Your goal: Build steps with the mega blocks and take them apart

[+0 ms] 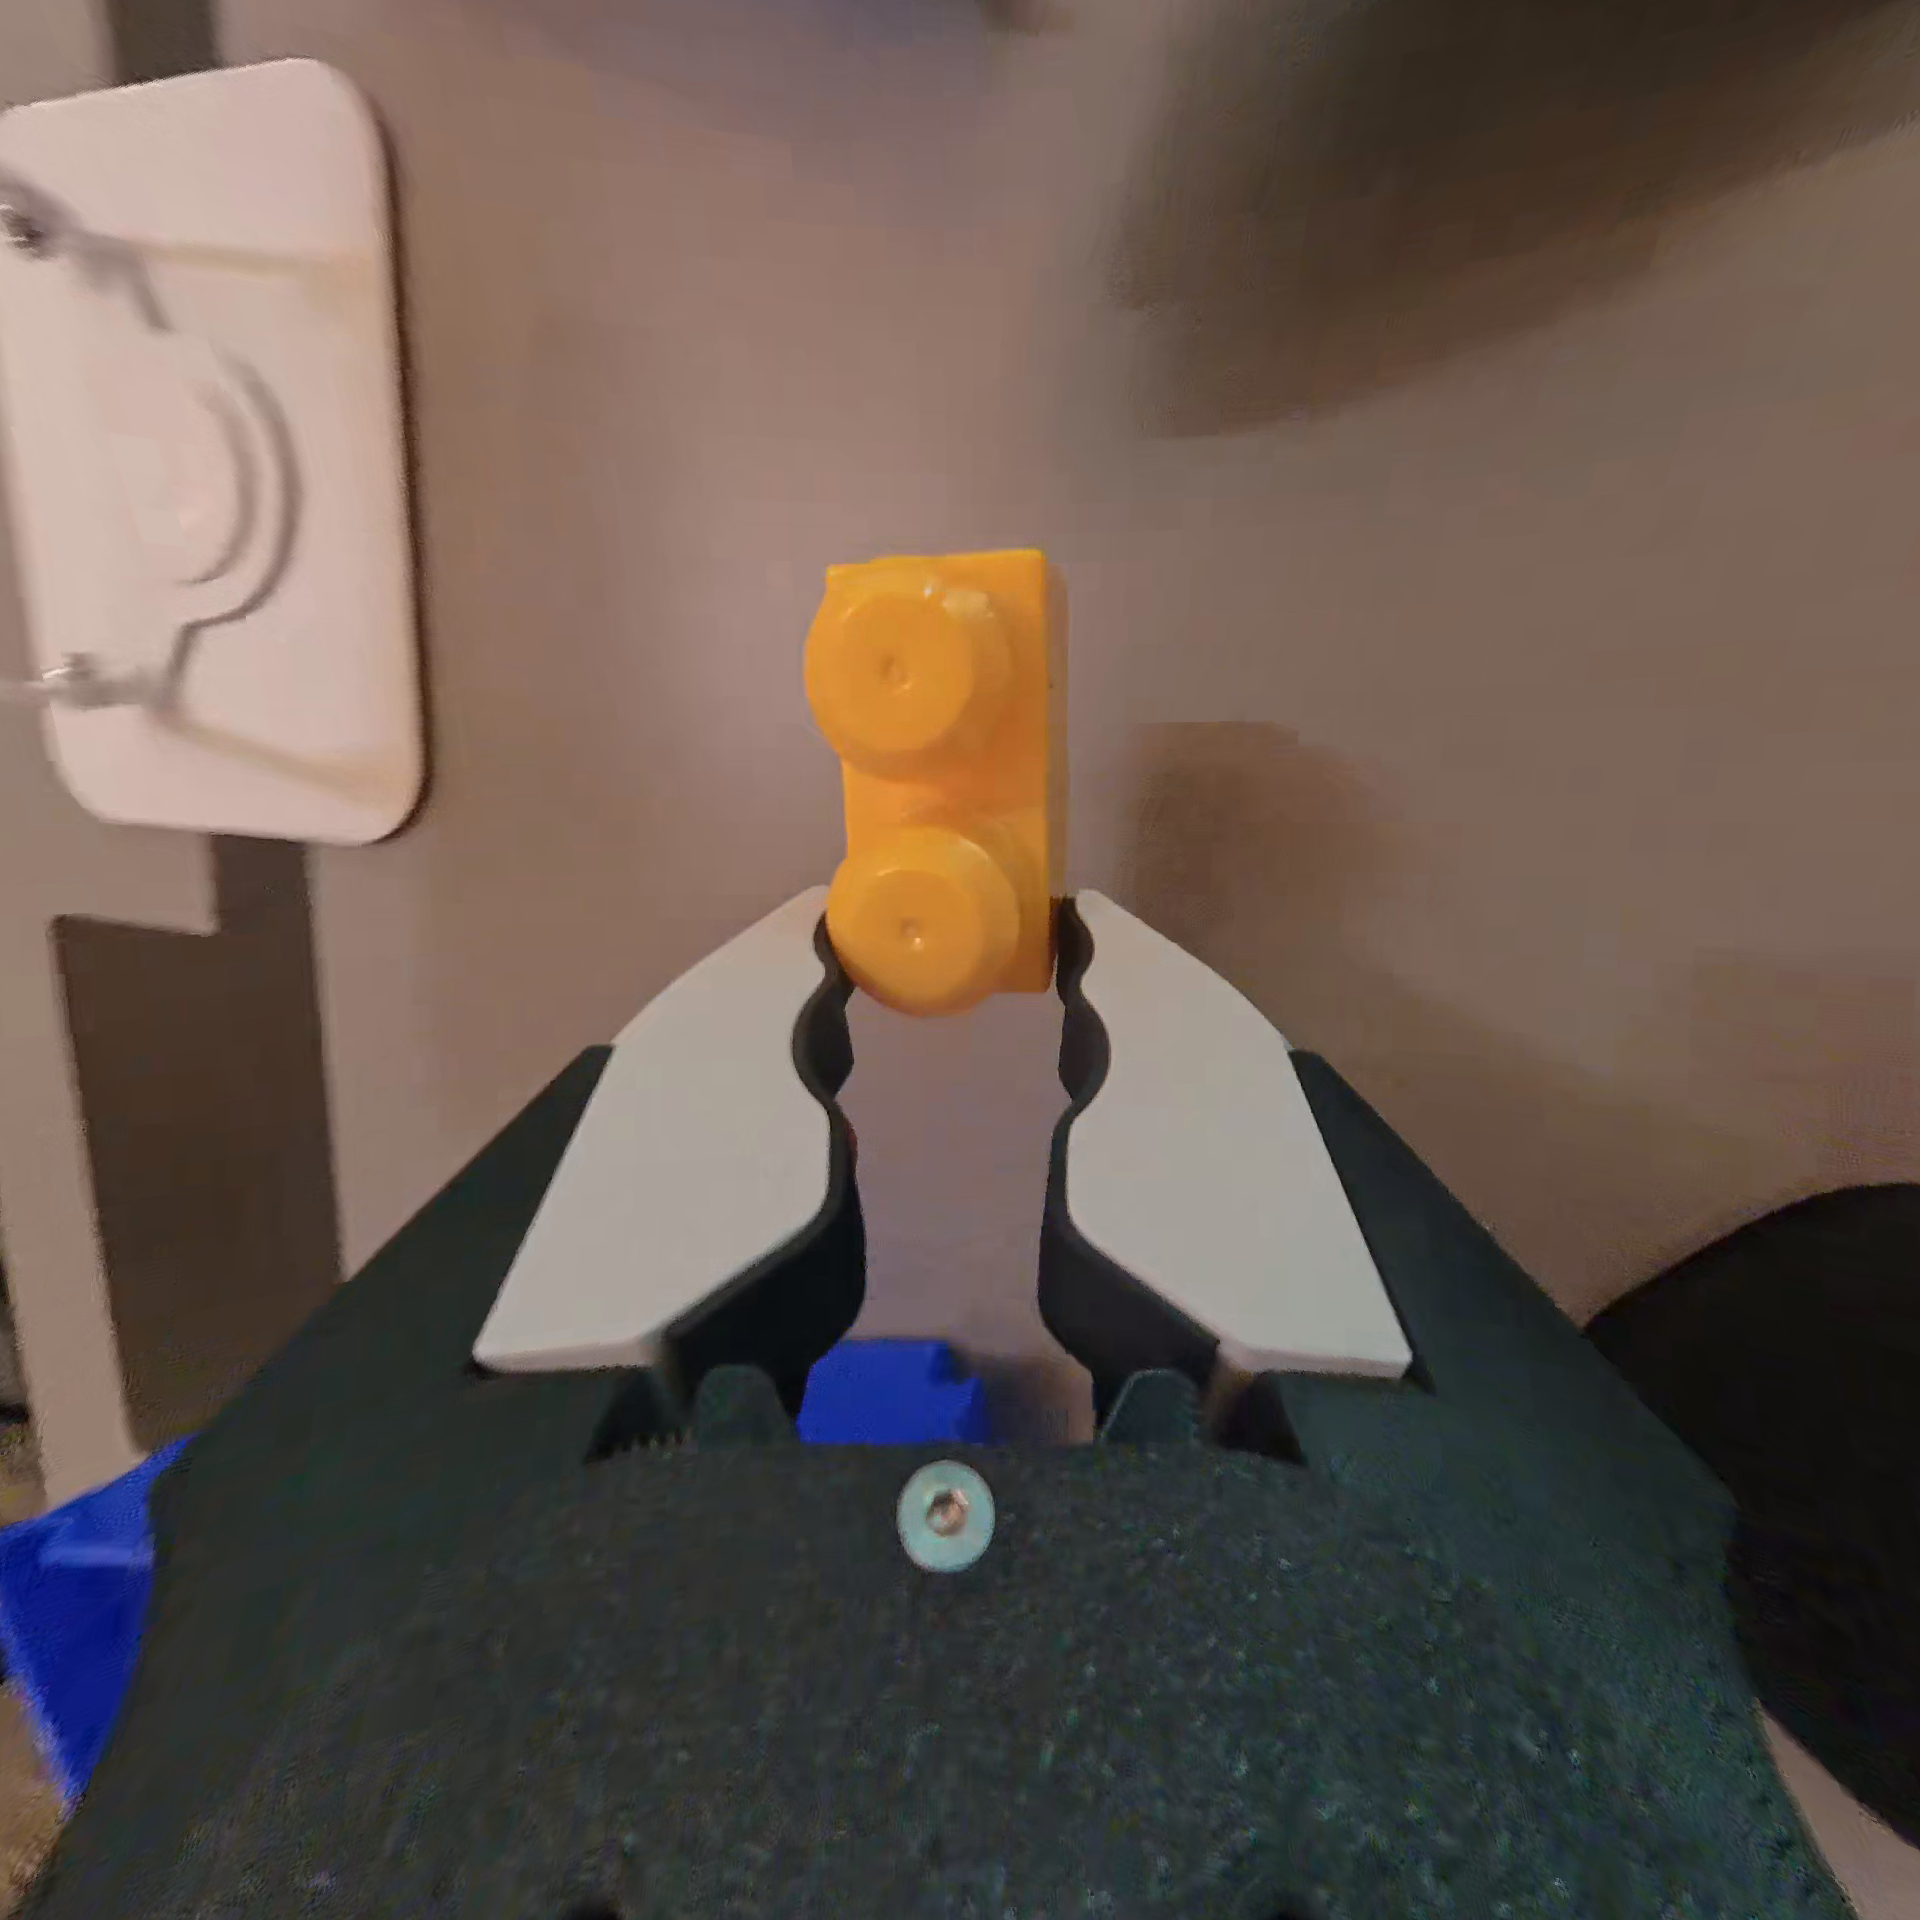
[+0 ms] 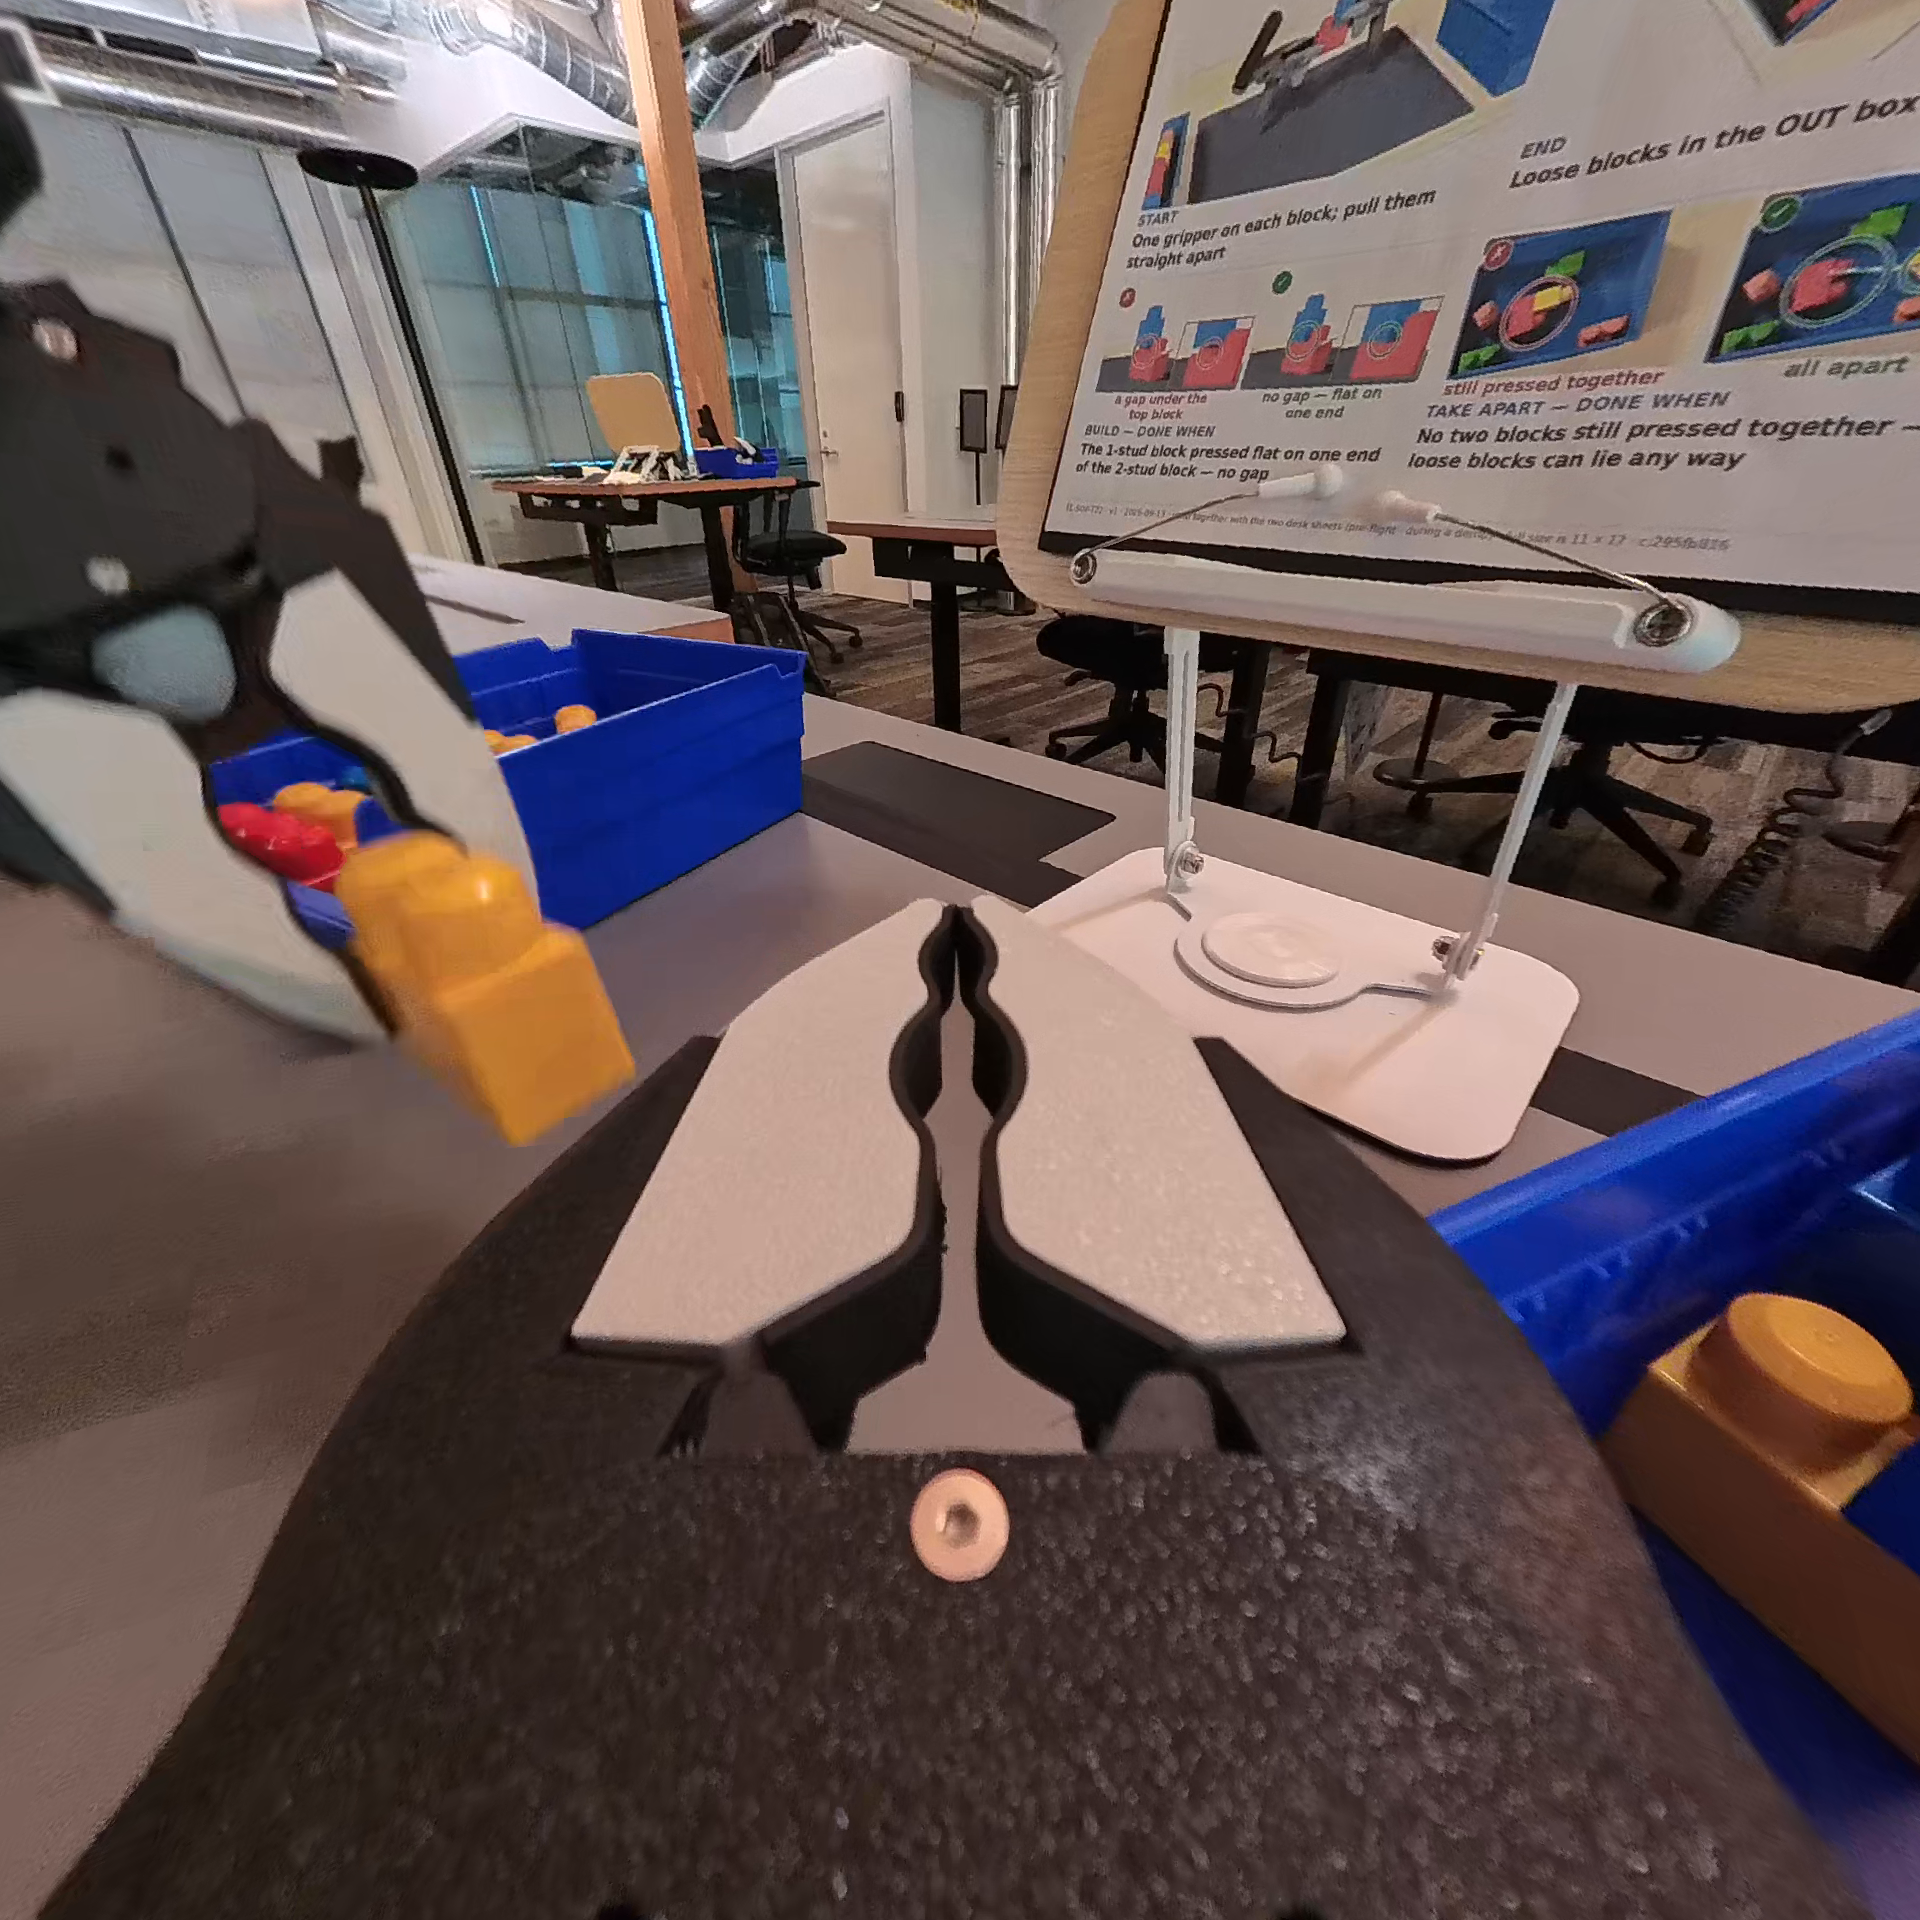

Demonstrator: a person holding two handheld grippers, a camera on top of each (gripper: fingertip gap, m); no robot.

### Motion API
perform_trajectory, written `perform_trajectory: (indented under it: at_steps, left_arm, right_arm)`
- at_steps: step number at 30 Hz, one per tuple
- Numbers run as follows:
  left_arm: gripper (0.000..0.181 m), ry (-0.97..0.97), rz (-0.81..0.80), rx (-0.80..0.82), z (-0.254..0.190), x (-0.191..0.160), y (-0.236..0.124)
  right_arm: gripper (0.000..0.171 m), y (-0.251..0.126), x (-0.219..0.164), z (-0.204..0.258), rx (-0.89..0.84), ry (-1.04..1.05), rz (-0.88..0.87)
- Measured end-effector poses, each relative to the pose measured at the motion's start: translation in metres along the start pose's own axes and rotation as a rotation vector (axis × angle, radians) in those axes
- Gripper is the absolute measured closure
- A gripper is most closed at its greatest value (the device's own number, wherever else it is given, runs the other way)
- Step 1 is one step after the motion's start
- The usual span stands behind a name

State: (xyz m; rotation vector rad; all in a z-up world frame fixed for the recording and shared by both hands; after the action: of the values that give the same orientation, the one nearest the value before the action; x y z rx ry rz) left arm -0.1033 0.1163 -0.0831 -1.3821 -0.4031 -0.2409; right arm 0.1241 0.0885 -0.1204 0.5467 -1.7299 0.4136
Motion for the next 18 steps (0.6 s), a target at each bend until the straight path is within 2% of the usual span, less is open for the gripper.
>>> perform_trajectory:
  at_steps: [1, 8, 16, 18]
  left_arm:
    - [0.144, 0.006, 0.011, -0.009, -0.007, 0.002, 0.01]
    - [0.144, 0.06, 0.064, -0.066, -0.04, 0.009, 0.052]
    - [0.144, 0.072, 0.032, -0.077, -0.05, 0.005, 0.073]
    - [0.135, 0.05, 0.0, -0.08, -0.049, 0.004, 0.07]
  right_arm:
    - [0.171, 0.0, 0.0, 0.0, 0.0, 0.0, 0.001]
    - [0.171, 0.0, 0.001, 0.0, 0.002, -0.002, -0.001]
    - [0.171, 0.0, 0.001, 0.001, 0.009, -0.005, 0.003]
    - [0.171, 0.0, 0.001, 0.001, 0.011, -0.003, 0.003]
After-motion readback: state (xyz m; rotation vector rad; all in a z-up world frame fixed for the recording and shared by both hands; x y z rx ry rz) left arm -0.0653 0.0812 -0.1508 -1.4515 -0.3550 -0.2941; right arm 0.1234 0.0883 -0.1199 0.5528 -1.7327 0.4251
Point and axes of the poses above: each gripper's, where its closed fingertips meet, y out along the fingers, x out of its top, z = x × y across the jaws, the point moved 10 cm from there along -y, back along the fingers, and after that the axes turned 14 degrees about -y, right-handed, at the moved point
